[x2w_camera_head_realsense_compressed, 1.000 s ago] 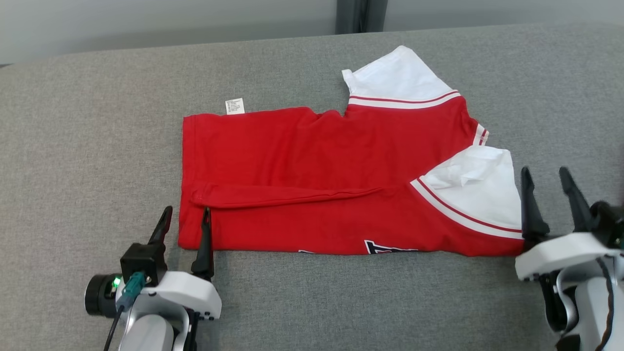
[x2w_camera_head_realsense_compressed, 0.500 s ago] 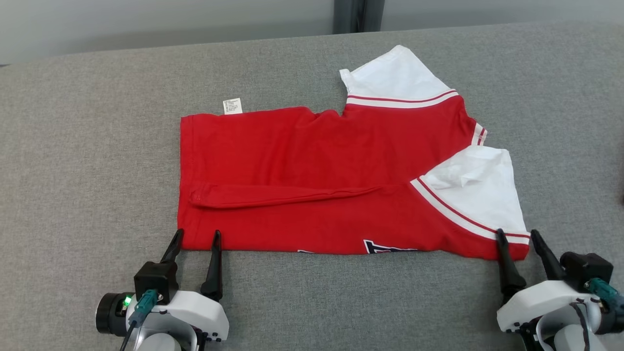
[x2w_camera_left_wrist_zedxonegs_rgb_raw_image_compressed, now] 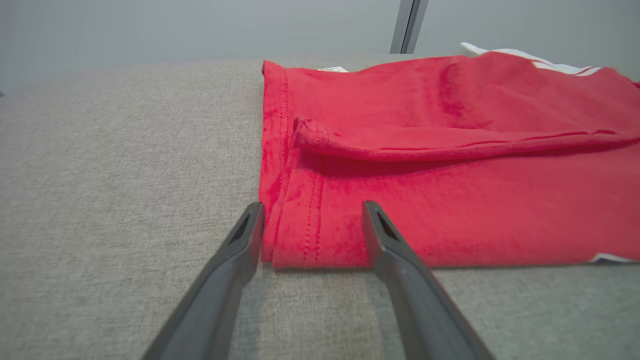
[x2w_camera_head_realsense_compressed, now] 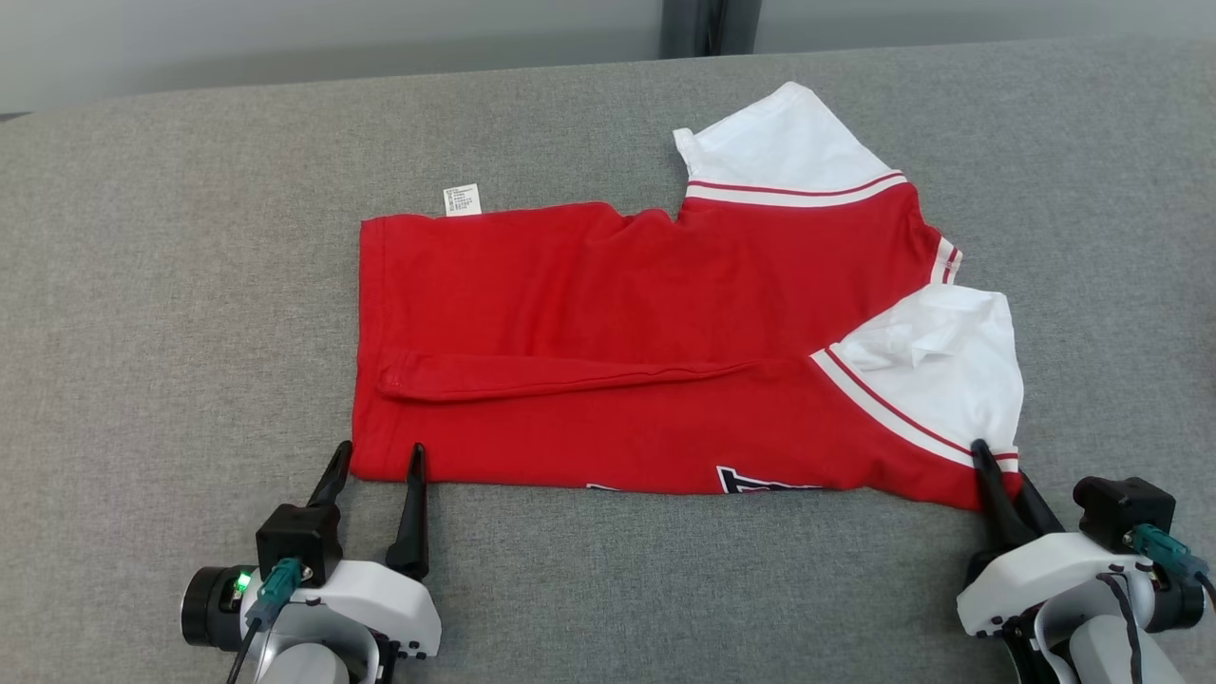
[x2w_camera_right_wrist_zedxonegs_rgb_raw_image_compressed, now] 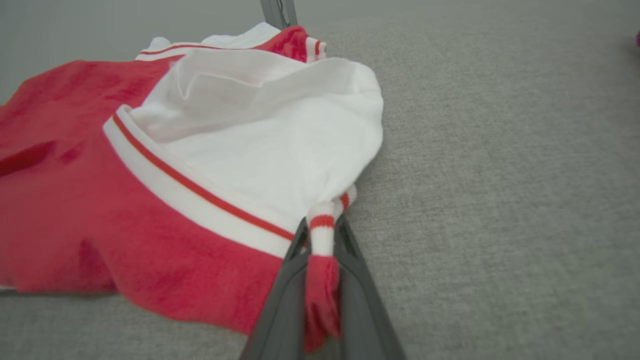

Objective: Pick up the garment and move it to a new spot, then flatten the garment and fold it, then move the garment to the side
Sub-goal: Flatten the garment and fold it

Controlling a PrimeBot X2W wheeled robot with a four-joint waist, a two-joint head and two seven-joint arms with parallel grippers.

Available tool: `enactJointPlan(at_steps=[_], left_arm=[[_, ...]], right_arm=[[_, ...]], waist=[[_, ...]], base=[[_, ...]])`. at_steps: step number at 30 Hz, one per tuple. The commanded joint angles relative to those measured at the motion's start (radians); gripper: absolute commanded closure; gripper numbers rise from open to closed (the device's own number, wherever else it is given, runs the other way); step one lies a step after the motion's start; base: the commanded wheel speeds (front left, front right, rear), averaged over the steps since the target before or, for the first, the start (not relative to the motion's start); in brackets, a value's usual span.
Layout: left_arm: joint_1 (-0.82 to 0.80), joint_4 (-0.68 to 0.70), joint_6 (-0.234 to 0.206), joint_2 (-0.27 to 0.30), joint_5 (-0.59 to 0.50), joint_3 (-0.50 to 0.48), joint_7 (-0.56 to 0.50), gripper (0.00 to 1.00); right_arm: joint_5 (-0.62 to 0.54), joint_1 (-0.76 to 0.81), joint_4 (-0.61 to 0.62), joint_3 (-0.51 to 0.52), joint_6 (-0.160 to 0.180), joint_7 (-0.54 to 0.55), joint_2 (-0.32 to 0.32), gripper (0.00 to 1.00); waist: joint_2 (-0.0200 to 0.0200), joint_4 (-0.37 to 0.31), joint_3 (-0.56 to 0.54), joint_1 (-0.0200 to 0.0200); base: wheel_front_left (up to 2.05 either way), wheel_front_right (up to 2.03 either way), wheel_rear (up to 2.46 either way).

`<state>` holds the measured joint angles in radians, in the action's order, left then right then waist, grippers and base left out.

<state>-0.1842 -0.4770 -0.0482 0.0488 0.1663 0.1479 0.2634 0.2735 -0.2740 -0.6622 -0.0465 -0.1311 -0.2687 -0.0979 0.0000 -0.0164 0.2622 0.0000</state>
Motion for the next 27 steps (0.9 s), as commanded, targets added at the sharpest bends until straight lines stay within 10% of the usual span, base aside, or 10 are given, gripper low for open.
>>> enactJointPlan(at_steps=[1,10,11,12,13,27], left_arm=[[-0.016,-0.004,-0.002,0.004,0.001,-0.005,0.001,0.00],[-0.045,-0.099,-0.028,0.005,0.027,-0.016,0.000,0.00],[-0.053,-0.113,-0.030,0.005,0.029,-0.017,-0.002,0.16],[-0.056,-0.121,-0.032,0.005,0.030,-0.016,-0.002,0.85],[-0.058,-0.128,-0.031,0.004,0.030,-0.015,-0.002,1.00],[0.035,-0.027,-0.015,0.006,0.044,-0.040,0.000,1.00]], right_arm=[[0.003,0.011,-0.002,-0.003,0.001,0.009,-0.014,1.00],[0.010,-0.005,0.082,-0.029,0.001,0.005,-0.019,1.00],[0.011,-0.007,0.086,-0.032,0.001,0.005,-0.019,1.00],[0.013,-0.009,0.090,-0.034,0.001,0.005,-0.019,1.00],[0.015,-0.010,0.092,-0.035,0.001,0.005,-0.019,1.00],[0.020,0.009,0.114,0.006,0.001,0.005,-0.039,1.00]], waist=[[0.0000,-0.001,0.000,0.0000],[0.0000,-0.025,0.020,0.0000],[0.0000,-0.027,0.023,0.0000],[0.0000,-0.029,0.024,0.0000],[0.0000,-0.030,0.025,0.0000],[0.0000,-0.004,-0.050,0.0000]], base=[[0.00,0.00,0.00],[0.00,0.00,0.00],[0.00,0.00,0.00],[0.00,0.00,0.00],[0.00,0.00,0.00],[0.00,0.00,0.00]])
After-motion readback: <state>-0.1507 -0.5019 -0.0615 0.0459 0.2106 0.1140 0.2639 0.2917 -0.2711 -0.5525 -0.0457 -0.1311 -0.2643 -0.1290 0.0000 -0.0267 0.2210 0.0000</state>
